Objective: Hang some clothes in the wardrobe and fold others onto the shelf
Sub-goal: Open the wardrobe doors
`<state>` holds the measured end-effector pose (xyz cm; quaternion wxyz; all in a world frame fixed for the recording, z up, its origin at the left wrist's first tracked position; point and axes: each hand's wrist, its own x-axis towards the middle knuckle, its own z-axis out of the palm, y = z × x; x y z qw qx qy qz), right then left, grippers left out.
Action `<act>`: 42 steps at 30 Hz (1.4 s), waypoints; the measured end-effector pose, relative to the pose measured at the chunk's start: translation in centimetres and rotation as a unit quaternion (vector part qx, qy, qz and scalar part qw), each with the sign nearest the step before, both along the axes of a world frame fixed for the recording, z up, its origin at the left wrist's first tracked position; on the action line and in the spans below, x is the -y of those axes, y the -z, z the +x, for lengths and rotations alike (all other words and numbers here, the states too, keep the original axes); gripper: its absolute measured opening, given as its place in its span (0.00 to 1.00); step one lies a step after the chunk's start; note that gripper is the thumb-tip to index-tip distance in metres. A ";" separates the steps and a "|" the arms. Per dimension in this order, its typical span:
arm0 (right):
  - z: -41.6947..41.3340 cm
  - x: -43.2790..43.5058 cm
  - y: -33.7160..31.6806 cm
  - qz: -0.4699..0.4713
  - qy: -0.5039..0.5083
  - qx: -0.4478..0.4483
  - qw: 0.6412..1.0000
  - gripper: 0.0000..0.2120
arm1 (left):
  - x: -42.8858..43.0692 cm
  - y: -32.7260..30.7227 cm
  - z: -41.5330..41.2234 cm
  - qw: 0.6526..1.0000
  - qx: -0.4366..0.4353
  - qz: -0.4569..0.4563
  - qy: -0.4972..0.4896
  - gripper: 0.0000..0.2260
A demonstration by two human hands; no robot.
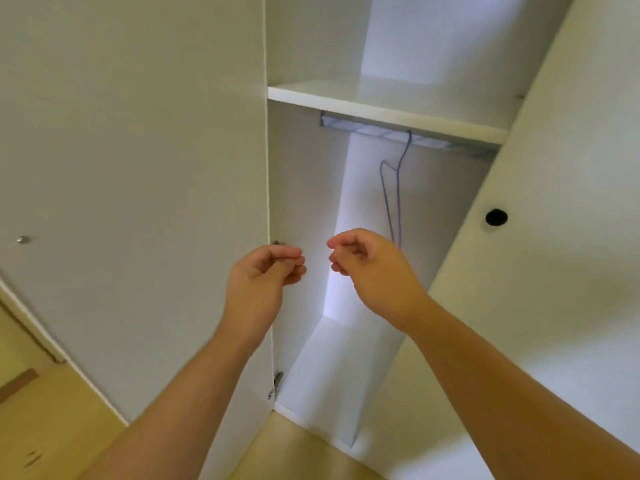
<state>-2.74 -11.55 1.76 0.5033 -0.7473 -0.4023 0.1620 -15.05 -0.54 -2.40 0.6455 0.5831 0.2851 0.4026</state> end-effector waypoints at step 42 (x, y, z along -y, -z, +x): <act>-1.4 16.4 -2.1 0.167 0.376 0.018 0.911 0.10 | 10.9 -5.4 11.9 0.879 0.044 -0.018 0.475 0.08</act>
